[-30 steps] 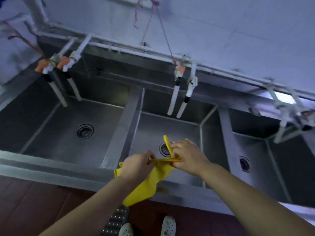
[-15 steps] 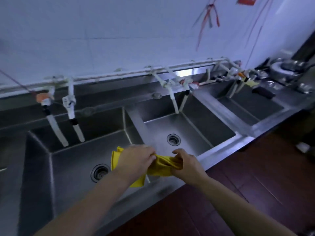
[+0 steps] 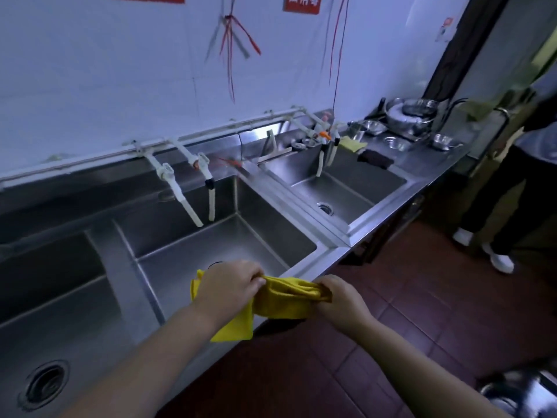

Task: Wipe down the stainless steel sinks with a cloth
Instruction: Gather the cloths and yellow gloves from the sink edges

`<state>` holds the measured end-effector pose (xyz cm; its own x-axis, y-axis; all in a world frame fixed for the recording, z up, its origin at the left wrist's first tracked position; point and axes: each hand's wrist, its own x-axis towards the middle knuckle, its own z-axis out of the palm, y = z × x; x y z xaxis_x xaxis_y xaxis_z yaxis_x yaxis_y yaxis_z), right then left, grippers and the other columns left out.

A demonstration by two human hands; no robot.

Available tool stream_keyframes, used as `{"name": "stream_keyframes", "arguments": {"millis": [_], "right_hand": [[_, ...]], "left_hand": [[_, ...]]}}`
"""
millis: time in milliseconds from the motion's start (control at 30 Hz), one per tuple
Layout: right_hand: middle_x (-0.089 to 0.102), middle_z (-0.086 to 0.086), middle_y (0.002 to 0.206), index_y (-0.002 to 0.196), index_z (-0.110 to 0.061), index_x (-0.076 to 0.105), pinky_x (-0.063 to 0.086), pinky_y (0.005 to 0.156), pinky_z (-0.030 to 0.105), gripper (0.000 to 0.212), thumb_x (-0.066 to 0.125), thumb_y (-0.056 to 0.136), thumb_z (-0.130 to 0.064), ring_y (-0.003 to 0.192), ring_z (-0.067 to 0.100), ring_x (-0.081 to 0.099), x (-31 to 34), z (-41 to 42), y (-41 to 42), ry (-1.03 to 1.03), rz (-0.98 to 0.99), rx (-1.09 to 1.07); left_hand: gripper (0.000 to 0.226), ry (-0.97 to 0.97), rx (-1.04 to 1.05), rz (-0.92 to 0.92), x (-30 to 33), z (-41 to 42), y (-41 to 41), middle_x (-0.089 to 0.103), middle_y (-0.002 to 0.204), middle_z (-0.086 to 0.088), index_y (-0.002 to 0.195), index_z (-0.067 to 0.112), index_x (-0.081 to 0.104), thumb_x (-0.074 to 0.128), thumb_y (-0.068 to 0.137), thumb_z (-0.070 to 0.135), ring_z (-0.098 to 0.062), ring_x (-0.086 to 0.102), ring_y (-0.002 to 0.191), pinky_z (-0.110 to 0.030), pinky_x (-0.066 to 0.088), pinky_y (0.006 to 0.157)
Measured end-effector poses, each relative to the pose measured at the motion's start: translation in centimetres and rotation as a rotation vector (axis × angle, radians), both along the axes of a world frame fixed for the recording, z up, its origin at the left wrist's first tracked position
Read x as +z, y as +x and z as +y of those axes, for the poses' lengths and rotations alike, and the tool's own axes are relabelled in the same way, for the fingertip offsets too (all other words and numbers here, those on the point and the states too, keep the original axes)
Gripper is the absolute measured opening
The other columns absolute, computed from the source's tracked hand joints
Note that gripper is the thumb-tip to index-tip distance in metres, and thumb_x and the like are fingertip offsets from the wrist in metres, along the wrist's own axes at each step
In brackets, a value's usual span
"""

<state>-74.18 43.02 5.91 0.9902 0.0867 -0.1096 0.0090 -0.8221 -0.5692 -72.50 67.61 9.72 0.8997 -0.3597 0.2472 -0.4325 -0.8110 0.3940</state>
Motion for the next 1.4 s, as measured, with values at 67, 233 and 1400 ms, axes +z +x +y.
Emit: {"name": "stream_keyframes", "arguments": {"millis": [67,233,1400], "right_hand": [[0.053,-0.015,0.082,0.084,-0.032,0.059,0.039,0.062,0.018,0.022,0.062,0.069,-0.015,0.078,0.008,0.053,0.5,-2.5,1.2,0.030,-0.016,-0.017],[0.061,-0.013,0.082,0.096,-0.033,0.061,0.050,0.066,0.027,0.030,0.058,0.072,-0.015,0.076,0.009,0.060,1.1,-7.7,4.3,0.065,0.002,-0.103],[0.049,-0.017,0.068,0.095,-0.031,0.056,0.032,0.052,0.020,0.022,0.056,0.075,-0.022,0.070,0.011,0.046,5.7,-47.2,48.5,-0.188,-0.167,0.058]], "left_hand": [[0.014,0.001,0.015,0.027,-0.1,-2.5,1.3,0.065,0.091,0.006,0.093,0.025,0.065,0.055,0.091,0.035,-0.013,0.059,0.089,-0.027,0.034,0.066],[0.016,0.048,-0.010,0.041,-0.6,-7.5,4.9,0.064,0.089,0.007,0.092,0.026,0.062,0.053,0.092,0.039,-0.014,0.059,0.087,-0.031,0.038,0.065],[0.015,0.114,-0.010,0.039,-1.1,-45.3,48.8,0.061,0.101,0.010,0.104,0.030,0.057,0.045,0.096,0.033,-0.014,0.058,0.095,-0.030,0.041,0.070]]}}
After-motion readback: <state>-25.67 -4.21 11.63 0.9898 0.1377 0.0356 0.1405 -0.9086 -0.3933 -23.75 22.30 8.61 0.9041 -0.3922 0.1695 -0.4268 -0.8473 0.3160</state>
